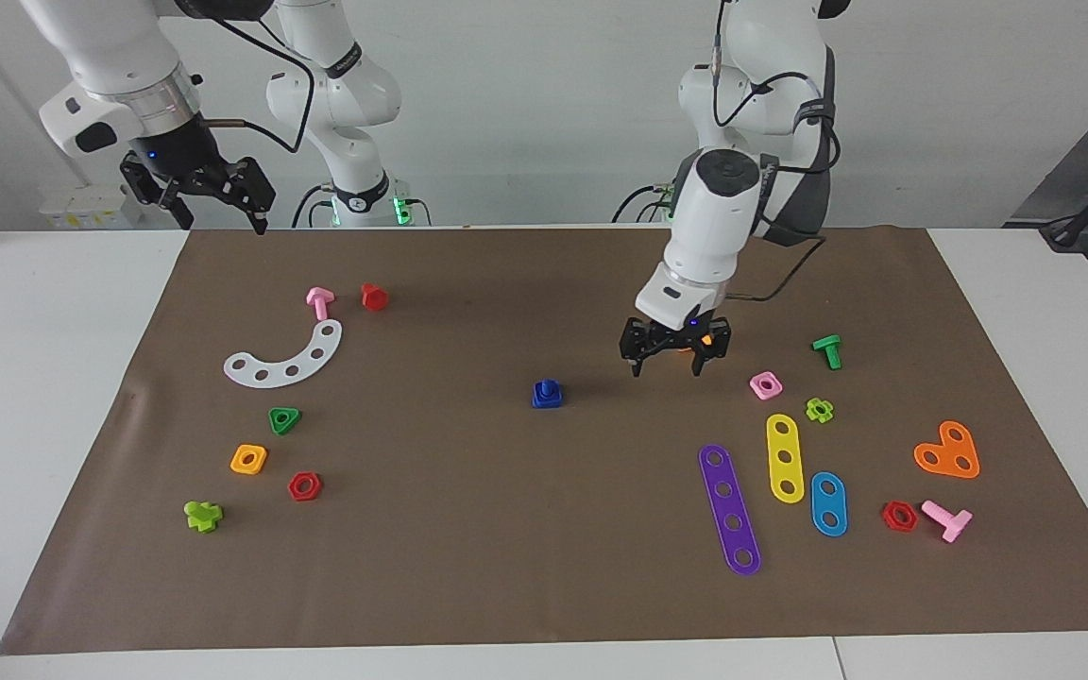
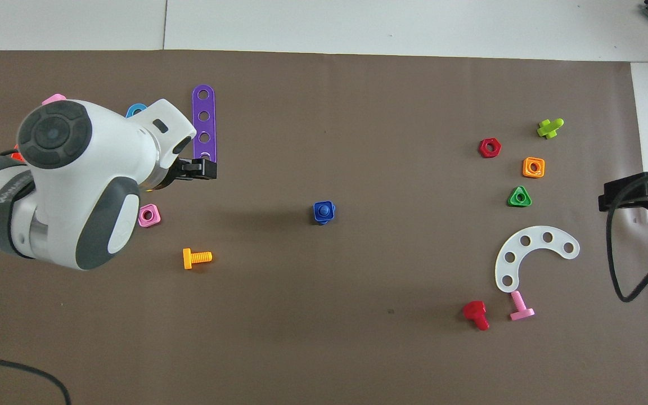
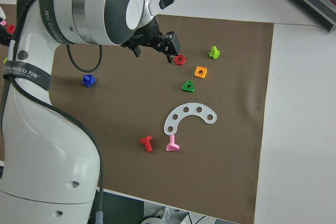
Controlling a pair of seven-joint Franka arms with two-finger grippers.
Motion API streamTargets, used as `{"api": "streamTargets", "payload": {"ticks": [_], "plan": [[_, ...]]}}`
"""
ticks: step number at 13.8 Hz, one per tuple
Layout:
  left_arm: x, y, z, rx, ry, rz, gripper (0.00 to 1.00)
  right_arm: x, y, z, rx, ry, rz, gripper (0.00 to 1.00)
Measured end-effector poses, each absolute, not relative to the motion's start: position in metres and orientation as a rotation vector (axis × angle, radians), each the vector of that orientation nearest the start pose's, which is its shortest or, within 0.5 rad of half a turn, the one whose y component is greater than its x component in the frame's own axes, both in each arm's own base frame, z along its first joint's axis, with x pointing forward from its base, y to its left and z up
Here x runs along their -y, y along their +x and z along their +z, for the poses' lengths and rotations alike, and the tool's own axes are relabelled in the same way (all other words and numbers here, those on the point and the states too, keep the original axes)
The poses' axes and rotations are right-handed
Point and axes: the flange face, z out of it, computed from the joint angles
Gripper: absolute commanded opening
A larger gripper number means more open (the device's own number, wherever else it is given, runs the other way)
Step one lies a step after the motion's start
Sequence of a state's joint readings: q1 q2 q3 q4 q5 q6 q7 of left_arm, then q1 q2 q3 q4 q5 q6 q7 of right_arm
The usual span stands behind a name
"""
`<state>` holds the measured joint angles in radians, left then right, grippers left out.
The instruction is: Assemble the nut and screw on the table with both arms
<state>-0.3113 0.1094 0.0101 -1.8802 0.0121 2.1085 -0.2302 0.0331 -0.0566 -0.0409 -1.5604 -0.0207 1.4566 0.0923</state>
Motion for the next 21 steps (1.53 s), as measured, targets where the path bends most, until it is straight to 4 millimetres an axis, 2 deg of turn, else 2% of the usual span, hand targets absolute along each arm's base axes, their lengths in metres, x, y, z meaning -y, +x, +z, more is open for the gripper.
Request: {"api": "streamTargets", "payload": {"ticks": [3,5,7,11,13,17,21], "plan": [[0.116,0.573,0.491,-0.128,-3.139,-0.157,1.00,0.007,0.525,0.650,-0.161,-3.157,0.073,1.00],[0.075,0.569,0.522,-0.110,-3.134,-0.161,1.00,0.007,0.525,0.650,-0.161,-3.157,0.073,1.00],[0.049,0.568,0.552,-0.114,-3.129,-0.188,1.00,0.007,0.525,0.650,-0.161,-3.157,0.073,1.00],[0.031,0.564,0.616,-0.177,-3.121,-0.168,1.00,0.007,0.525,0.650,-0.161,-3.157,0.073,1.00],[0.019,0.560,0.637,-0.162,-3.122,-0.139,1.00,0.007,0.525,0.650,-0.161,-3.157,0.073,1.00],[0.016,0.553,0.654,-0.156,-3.126,-0.082,1.00,0.007,0.525,0.650,-0.161,-3.157,0.073,1.00],[0.019,0.549,0.652,-0.166,-3.127,-0.033,1.00,0.007,0.525,0.650,-0.161,-3.157,0.073,1.00]]}}
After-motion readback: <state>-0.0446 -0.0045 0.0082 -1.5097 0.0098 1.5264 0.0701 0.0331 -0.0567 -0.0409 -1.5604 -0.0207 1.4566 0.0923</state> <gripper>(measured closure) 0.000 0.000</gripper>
